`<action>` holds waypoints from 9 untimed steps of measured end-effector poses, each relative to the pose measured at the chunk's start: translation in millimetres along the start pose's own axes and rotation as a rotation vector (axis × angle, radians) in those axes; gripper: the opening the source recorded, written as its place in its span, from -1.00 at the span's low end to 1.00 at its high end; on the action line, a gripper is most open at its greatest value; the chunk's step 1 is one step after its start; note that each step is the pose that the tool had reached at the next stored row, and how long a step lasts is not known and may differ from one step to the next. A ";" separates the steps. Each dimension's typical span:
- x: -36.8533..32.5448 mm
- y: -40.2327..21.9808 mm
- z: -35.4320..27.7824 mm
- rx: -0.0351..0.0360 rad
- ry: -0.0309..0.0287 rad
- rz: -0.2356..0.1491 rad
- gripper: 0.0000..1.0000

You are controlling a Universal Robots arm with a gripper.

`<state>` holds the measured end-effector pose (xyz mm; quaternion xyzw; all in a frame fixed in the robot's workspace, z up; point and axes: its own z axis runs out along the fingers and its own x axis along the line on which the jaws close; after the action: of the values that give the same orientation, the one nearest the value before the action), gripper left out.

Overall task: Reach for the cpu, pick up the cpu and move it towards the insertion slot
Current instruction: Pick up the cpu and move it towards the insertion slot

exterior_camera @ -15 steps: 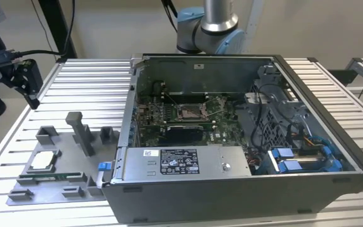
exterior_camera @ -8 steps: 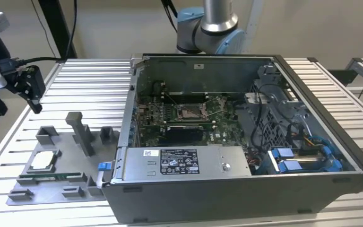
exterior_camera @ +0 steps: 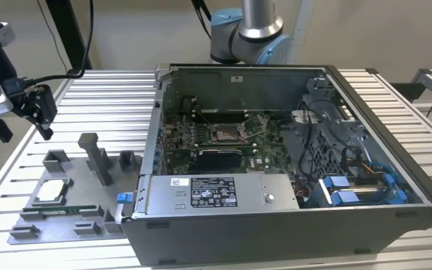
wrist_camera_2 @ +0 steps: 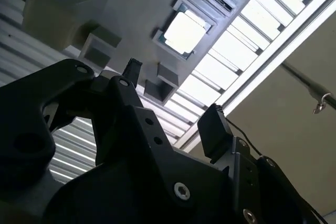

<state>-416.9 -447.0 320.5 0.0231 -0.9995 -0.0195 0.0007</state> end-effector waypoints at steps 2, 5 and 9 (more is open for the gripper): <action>0.0 -0.1 3.7 0.0000 0.0000 0.001 1.00; 0.0 -0.4 9.1 0.0000 -0.0001 0.002 1.00; 0.0 -0.7 16.3 0.0000 -0.0002 0.002 1.00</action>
<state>-417.0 -447.1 304.2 0.0221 -0.9996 -0.0196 0.0007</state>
